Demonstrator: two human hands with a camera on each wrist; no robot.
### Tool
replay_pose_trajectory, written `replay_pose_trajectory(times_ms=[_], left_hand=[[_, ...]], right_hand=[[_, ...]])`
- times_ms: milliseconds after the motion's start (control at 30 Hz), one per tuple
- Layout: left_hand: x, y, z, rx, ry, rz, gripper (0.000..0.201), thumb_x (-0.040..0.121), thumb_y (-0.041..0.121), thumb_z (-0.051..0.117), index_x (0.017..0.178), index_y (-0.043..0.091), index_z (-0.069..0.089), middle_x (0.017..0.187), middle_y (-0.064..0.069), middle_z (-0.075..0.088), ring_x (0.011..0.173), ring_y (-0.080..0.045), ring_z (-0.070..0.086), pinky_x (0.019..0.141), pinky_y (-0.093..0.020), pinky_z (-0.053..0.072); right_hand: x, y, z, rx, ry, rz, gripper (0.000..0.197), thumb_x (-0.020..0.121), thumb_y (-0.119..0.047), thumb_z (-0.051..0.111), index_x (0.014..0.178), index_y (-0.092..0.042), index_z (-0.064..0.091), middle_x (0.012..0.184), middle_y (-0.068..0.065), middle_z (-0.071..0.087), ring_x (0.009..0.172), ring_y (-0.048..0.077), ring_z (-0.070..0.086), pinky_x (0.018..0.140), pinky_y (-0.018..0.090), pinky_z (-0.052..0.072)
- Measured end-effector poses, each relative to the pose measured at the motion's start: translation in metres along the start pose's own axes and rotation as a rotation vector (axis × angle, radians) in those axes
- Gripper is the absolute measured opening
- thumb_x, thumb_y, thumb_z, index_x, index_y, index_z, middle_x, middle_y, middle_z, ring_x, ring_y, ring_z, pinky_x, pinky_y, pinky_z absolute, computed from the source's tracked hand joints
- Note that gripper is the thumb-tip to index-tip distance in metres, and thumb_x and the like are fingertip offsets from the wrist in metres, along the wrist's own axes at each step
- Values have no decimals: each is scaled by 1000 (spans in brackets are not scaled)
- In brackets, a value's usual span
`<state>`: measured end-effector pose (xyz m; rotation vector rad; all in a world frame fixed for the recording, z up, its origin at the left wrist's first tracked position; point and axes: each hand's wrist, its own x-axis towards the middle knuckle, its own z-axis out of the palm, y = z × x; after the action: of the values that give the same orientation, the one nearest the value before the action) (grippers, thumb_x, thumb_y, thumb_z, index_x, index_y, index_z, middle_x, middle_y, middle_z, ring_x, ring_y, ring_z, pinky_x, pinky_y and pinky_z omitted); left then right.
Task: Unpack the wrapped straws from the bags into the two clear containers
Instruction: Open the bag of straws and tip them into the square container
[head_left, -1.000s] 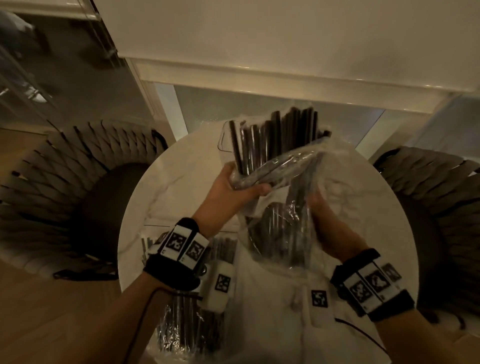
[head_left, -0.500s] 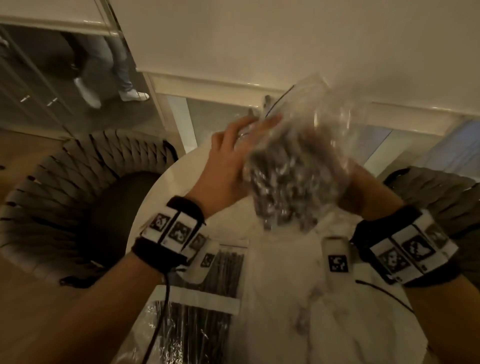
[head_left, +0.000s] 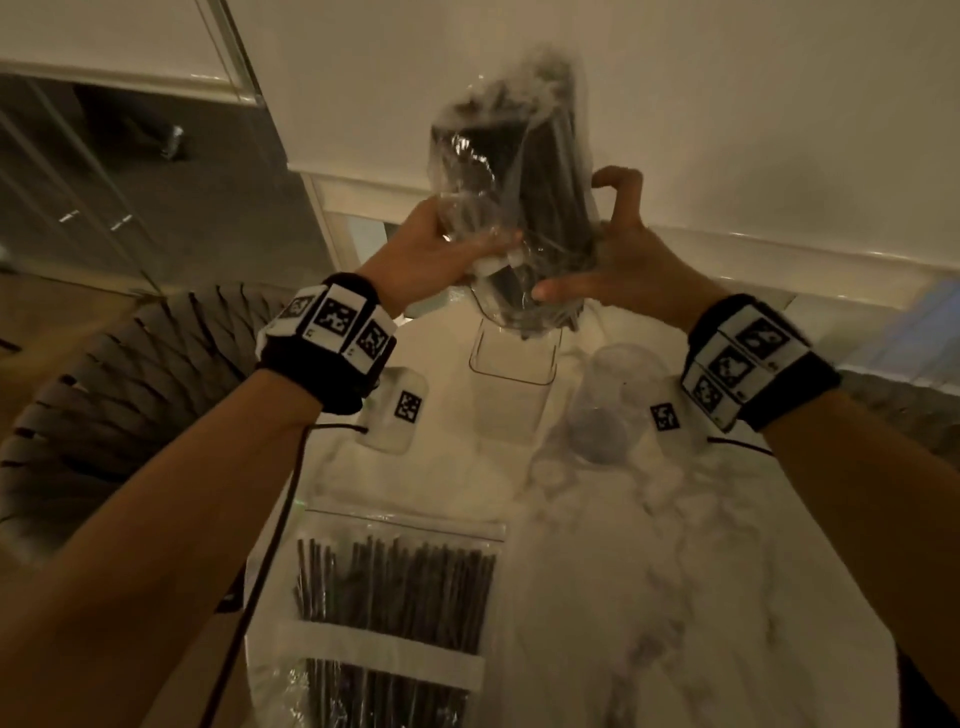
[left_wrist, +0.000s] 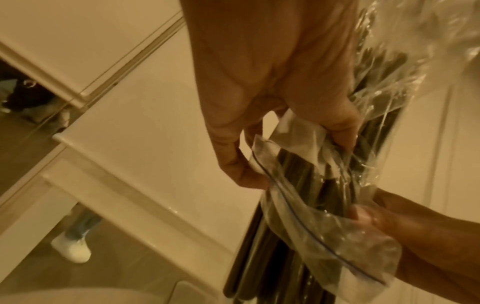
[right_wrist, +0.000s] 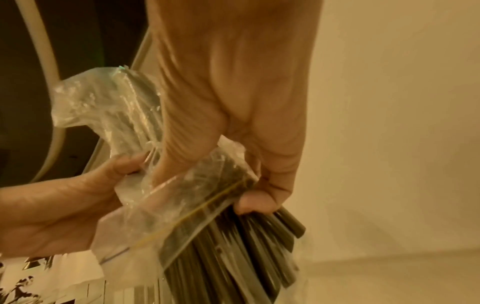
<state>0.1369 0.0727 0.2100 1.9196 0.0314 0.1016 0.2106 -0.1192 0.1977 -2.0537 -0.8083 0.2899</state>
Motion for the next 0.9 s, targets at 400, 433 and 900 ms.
replay_pose_trajectory(times_ms=[400,433,900], left_hand=[[25,-44,4,225,-250,-89,55,80,54,62,128,30,51,120,13,61,105,-2,60,91,-26,54],[26,-47,2,267,-252,-93,55,79,54,65,128,32,51,122,13,59,110,-2,56,95,-21,50],[42,-54,-5,252,-28,56,62,79,30,73,133,16,46,118,8,52,111,-9,48,85,-8,40]], right_hand=[[21,29,32,56,134,171,81,70,-43,78,134,-21,33,109,4,65,74,20,72,53,30,59],[22,30,33,59,139,171,82,70,-44,78,134,-22,33,109,5,65,74,20,72,53,31,59],[17,29,31,175,258,188,67,77,-34,74,130,-16,37,92,-2,68,74,24,73,55,36,61]])
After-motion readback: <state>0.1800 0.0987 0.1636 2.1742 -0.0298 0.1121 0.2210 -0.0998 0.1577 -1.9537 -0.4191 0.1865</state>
